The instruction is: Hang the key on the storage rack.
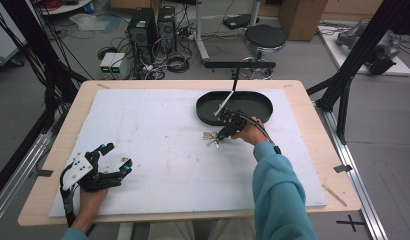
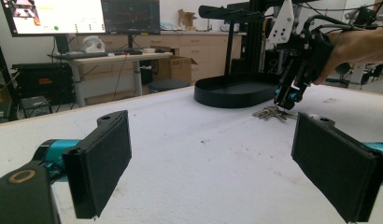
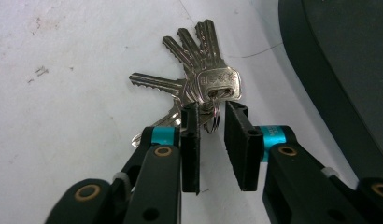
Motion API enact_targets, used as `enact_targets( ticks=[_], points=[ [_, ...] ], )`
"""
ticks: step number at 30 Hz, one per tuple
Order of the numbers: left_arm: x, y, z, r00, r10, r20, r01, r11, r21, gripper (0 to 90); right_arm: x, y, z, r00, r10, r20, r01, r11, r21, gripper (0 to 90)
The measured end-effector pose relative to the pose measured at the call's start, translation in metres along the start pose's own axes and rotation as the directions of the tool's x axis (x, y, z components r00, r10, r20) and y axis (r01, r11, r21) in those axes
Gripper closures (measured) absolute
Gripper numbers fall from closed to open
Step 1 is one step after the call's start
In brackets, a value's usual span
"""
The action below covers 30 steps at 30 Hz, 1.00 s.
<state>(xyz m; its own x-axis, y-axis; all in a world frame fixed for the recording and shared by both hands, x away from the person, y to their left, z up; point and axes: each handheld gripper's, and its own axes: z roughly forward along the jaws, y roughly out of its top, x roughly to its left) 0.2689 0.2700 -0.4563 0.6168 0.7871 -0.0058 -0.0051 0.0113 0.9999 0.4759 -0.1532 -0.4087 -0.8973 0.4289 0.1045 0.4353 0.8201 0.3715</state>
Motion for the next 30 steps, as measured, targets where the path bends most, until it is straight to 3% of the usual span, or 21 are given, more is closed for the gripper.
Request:
enact_targets(
  ticks=[13, 30],
  points=[
    [0.0, 0.0, 0.0, 1.0, 0.0, 0.001, 0.0, 1.0, 0.0, 12.5, -0.0023, -0.0001, -0.0003, 0.9999, -0.005, -0.016, 0.005, 1.0, -0.011, 86.4],
    [-0.0001, 0.0, 0.0, 1.0, 0.0, 0.001, 0.0, 1.0, 0.0, 12.5, -0.0051, -0.0012, -0.0002, 0.999, 0.023, -0.039, -0.024, 1.0, -0.015, 88.8]
  ],
)
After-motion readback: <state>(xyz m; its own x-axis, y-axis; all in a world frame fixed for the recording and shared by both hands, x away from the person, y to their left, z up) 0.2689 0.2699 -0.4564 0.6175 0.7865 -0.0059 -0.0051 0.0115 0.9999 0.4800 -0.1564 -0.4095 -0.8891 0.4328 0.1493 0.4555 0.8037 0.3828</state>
